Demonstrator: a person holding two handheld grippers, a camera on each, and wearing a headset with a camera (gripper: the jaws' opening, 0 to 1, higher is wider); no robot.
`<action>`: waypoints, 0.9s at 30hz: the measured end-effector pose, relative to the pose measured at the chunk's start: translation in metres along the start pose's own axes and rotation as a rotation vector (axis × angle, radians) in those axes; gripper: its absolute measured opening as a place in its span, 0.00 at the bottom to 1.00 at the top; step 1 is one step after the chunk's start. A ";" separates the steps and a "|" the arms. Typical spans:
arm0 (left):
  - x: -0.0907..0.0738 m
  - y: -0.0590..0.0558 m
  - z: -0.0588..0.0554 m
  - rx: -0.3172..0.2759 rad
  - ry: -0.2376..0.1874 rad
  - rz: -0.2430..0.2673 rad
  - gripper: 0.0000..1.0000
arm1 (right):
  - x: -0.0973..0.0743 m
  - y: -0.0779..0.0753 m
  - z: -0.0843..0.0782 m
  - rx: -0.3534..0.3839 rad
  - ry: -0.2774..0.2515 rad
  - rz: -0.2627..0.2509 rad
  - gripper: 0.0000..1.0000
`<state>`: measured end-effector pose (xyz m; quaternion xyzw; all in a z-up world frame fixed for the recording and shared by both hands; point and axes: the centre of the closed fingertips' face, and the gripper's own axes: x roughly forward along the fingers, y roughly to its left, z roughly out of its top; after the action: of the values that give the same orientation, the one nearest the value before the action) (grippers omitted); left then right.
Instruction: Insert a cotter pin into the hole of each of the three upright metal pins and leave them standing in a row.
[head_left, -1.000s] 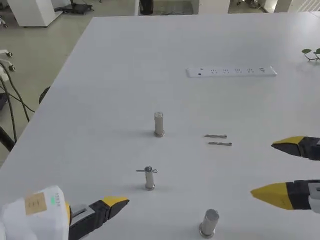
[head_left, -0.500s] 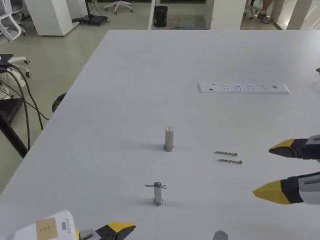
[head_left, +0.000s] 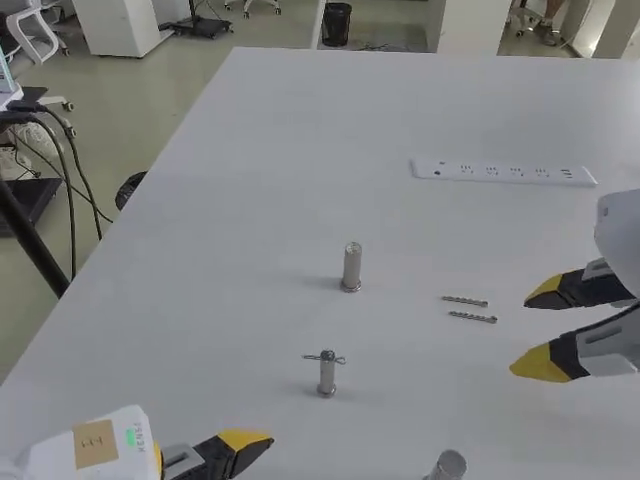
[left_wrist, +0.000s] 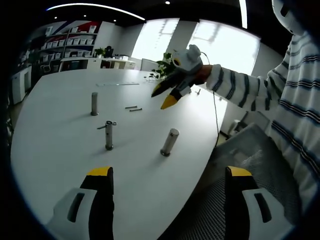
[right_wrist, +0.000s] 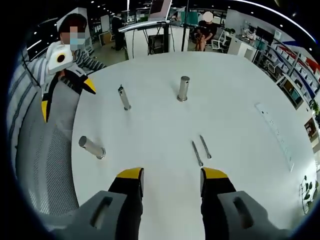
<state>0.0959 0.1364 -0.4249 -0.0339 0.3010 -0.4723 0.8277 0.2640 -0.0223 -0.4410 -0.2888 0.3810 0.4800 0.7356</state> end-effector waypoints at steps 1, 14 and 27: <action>0.000 0.000 0.000 0.004 0.001 0.001 0.91 | 0.003 -0.003 -0.002 -0.004 0.013 -0.006 0.38; 0.002 -0.003 -0.003 -0.008 -0.002 -0.012 0.90 | 0.025 0.000 -0.006 -0.109 0.112 0.026 0.32; -0.006 0.007 0.002 0.005 -0.018 0.024 0.87 | 0.036 -0.024 0.004 -0.129 0.090 -0.001 0.14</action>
<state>0.1002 0.1451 -0.4226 -0.0326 0.2928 -0.4626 0.8362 0.2961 -0.0105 -0.4677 -0.3569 0.3820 0.4897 0.6978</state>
